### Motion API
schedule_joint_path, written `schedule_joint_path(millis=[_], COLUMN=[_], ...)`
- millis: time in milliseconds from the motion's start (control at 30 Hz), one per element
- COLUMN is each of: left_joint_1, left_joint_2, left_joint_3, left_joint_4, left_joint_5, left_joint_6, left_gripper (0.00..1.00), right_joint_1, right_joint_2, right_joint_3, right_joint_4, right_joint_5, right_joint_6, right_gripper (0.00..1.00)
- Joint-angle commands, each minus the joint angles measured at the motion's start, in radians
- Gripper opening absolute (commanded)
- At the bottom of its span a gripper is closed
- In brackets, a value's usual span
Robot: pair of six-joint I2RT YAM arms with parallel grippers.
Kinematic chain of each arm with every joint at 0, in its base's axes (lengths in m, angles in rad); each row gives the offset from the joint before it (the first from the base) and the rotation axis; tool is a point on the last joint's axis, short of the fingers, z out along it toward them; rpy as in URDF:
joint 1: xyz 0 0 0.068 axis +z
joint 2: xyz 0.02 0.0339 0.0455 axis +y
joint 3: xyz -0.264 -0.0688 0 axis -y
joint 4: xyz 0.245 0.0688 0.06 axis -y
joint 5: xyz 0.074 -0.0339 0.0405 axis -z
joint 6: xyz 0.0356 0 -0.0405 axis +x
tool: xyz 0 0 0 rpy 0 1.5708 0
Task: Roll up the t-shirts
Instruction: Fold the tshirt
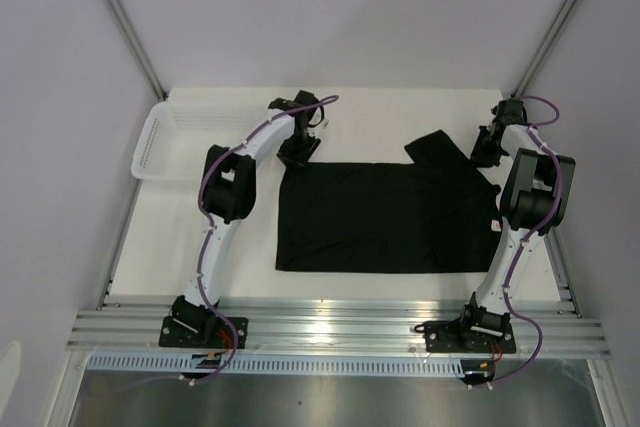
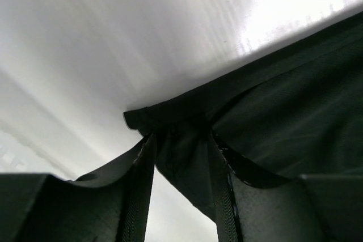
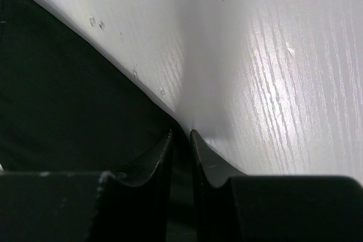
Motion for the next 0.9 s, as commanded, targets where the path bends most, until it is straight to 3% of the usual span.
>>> schedule_joint_path(millis=[0,133,233,333,367,433,467,700,800,867], left_joint_1=[-0.002,-0.003,-0.003,-0.002,-0.002,-0.002,-0.002,0.003,0.003,0.001], left_joint_2=[-0.079,-0.042,0.025,0.027,0.027,0.029,0.029,0.012,-0.011,-0.010], left_joint_3=[-0.042,0.004,0.119,0.119,0.119,0.119,0.119,0.092,0.053,0.065], left_joint_4=[0.069,0.025,-0.053,-0.043,-0.041,-0.040,-0.040,-0.024,0.005,-0.015], left_joint_5=[-0.093,-0.078,-0.066,-0.060,-0.060,-0.057,-0.057,-0.046,-0.055,-0.090], left_joint_6=[0.014,0.017,0.040,0.057,0.060,0.065,0.065,0.069,0.088,0.088], left_gripper=[0.46,0.45,0.40,0.28,0.16,0.02,0.01,0.01,0.01,0.25], right_joint_1=[0.005,0.007,0.007,0.007,0.007,0.007,0.007,0.010,0.010,0.011], right_joint_2=[-0.026,-0.021,-0.017,-0.018,-0.020,-0.027,-0.031,-0.035,-0.046,-0.052], right_joint_3=[-0.021,-0.024,-0.026,-0.026,-0.026,-0.026,-0.027,-0.030,-0.035,-0.033], right_joint_4=[-0.019,-0.016,-0.016,-0.019,-0.019,-0.023,-0.023,-0.028,-0.020,-0.023], right_joint_5=[0.011,0.008,-0.001,-0.003,-0.005,-0.008,-0.009,-0.015,-0.023,-0.020], right_joint_6=[0.010,0.013,0.012,0.008,0.005,-0.004,-0.008,-0.030,-0.030,-0.033], right_gripper=[0.22,0.20,0.20,0.15,0.15,0.14,0.14,0.00,0.02,0.04])
